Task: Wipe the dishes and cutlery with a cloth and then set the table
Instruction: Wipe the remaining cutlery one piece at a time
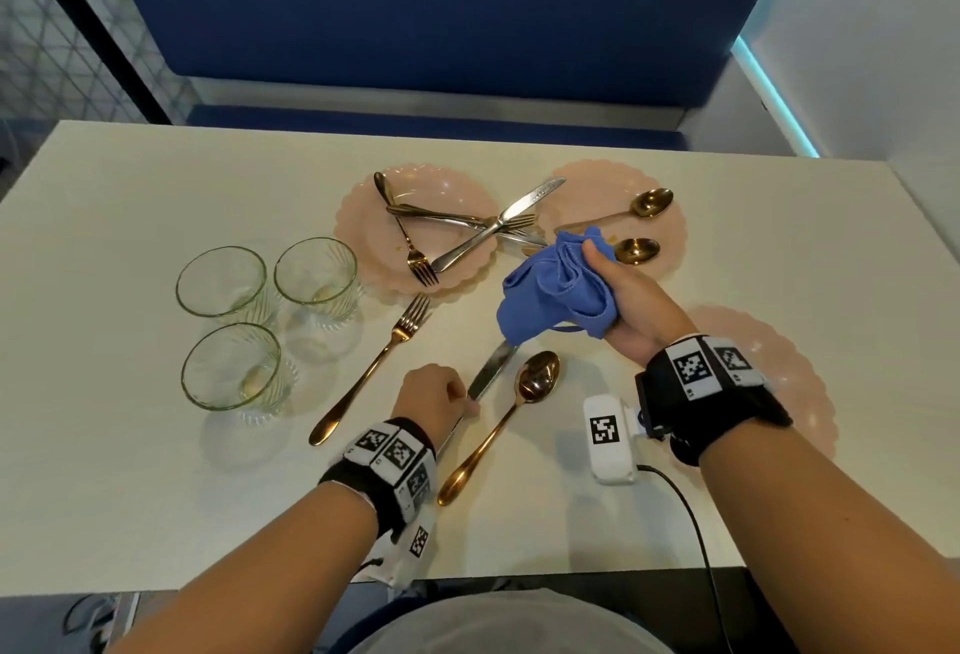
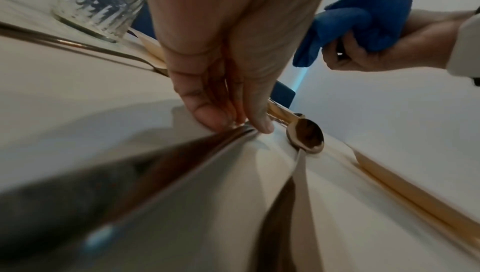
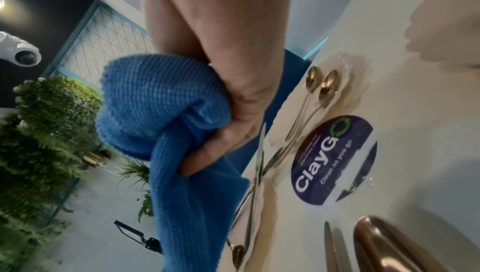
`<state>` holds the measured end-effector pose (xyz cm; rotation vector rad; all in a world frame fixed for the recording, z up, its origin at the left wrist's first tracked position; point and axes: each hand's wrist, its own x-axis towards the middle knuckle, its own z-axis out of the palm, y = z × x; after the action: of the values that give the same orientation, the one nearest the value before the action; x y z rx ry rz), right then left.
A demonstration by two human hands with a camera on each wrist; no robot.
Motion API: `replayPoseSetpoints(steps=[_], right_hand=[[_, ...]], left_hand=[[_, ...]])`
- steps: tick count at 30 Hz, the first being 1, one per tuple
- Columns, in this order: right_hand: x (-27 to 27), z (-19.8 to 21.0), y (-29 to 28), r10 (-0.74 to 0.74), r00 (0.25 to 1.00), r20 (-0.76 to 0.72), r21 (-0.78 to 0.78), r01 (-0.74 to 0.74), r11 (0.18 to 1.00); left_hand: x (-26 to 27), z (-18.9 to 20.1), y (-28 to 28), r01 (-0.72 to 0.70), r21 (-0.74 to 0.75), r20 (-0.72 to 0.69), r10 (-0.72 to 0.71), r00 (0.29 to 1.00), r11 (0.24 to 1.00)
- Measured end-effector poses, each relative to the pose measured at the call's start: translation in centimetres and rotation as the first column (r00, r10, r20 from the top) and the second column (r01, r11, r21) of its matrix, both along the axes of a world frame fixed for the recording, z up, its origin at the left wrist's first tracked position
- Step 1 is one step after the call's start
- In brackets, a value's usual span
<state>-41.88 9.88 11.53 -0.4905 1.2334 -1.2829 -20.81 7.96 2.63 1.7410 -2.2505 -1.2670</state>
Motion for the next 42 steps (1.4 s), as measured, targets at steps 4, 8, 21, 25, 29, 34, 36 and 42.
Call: replayPoseSetpoints(steps=[4, 8, 21, 25, 29, 34, 36, 42], right_hand=[[0.5, -0.6, -0.1, 0.014, 1.000, 0.016, 0.006, -0.014, 1.000], [1.0, -1.3, -0.5, -0.005, 0.999, 0.042, 0.030, 0.004, 1.000], [2.8, -3.5, -0.6, 0.021, 1.000, -0.001, 0.203, -0.020, 0.979], [3.7, -4.1, -0.1, 0.021, 1.000, -0.021, 0.234, -0.015, 0.972], [5.2, -4.9, -0.2, -0.020, 1.000, 0.024, 0.249, 0.013, 0.968], [6.9, -4.7, -1.0, -0.052, 0.998, 0.024, 0.156, 0.048, 0.987], [6.4, -4.7, -1.7, -0.136, 0.990, -0.038, 0.139, 0.140, 0.980], [4.0, -4.2, -3.4, -0.189, 0.897, -0.400, 0.041, 0.224, 0.974]], left_hand=[[2.2, 0.5, -1.7, -0.091, -0.141, 0.005, 0.092, 0.996, 0.986], [5.0, 0.3, -3.6, -0.181, -0.305, 0.128, 0.229, 0.965, 0.935], [5.1, 0.5, -3.8, -0.034, -0.034, 0.239, 0.041, 0.970, 0.999], [4.4, 1.9, -3.3, -0.094, 0.062, 0.032, 0.092, 0.995, 0.994], [2.4, 4.1, -2.8, -0.171, 0.113, -0.178, 0.190, 0.965, 0.979], [-1.5, 6.2, -1.8, -0.104, 0.072, -0.347, 0.123, 0.930, 0.992], [-2.4, 6.9, -1.8, -0.101, 0.084, -0.375, 0.125, 0.919, 0.991], [-3.1, 8.2, -2.6, -0.104, 0.093, -0.399, 0.132, 0.907, 0.990]])
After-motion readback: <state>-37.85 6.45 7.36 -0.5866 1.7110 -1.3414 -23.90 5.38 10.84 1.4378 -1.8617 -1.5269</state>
